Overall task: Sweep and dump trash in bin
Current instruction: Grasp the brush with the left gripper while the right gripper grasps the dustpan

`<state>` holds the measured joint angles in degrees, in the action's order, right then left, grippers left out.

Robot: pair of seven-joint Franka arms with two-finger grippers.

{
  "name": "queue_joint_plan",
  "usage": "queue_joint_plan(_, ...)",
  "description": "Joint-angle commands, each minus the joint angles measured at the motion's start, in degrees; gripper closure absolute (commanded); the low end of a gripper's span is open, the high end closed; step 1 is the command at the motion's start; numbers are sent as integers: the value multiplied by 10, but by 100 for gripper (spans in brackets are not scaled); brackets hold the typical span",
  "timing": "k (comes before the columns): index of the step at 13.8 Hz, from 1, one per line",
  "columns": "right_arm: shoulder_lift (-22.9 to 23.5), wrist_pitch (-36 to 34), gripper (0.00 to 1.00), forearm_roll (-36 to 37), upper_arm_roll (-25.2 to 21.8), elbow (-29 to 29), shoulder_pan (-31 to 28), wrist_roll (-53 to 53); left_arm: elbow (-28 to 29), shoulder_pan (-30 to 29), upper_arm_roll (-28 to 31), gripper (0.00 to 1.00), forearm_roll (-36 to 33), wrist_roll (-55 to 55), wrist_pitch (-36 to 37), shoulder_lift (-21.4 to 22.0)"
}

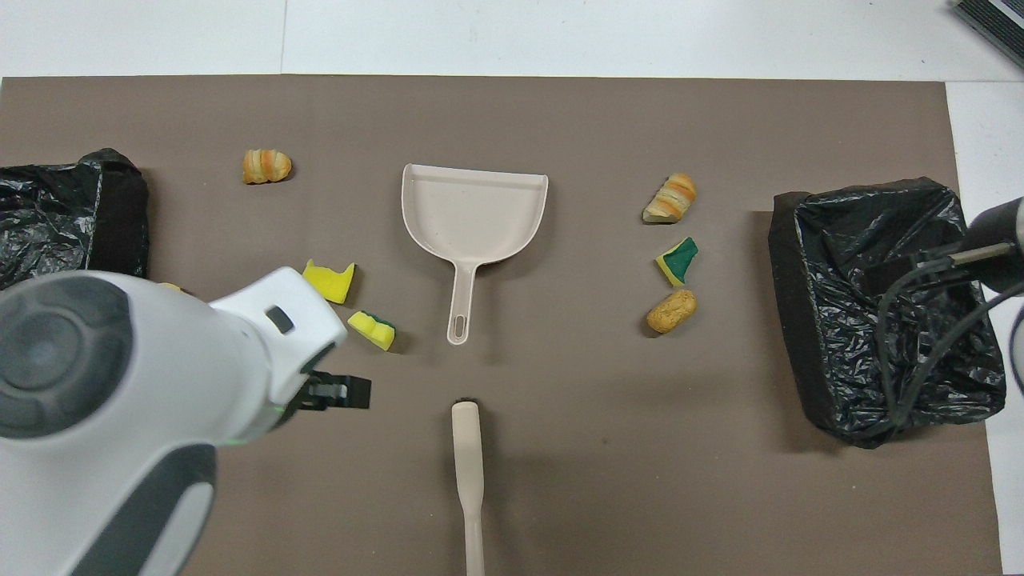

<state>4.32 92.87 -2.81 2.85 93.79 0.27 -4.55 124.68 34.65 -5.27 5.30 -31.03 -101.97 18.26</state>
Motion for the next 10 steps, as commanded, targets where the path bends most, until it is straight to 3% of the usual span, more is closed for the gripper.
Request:
queue_joint_plan(1,44,6,0,-17,2,-27,31,49,92,60,12,0,11,-43,-68,37)
queue_joint_plan(6,109,52,0,-23,3,-41,108,177,211,147,10,0,15,-114,-221,24)
queue_joint_plan(10,147,109,0,-68,8,-48,169,276,230,197,10,0,15,-159,-262,5)
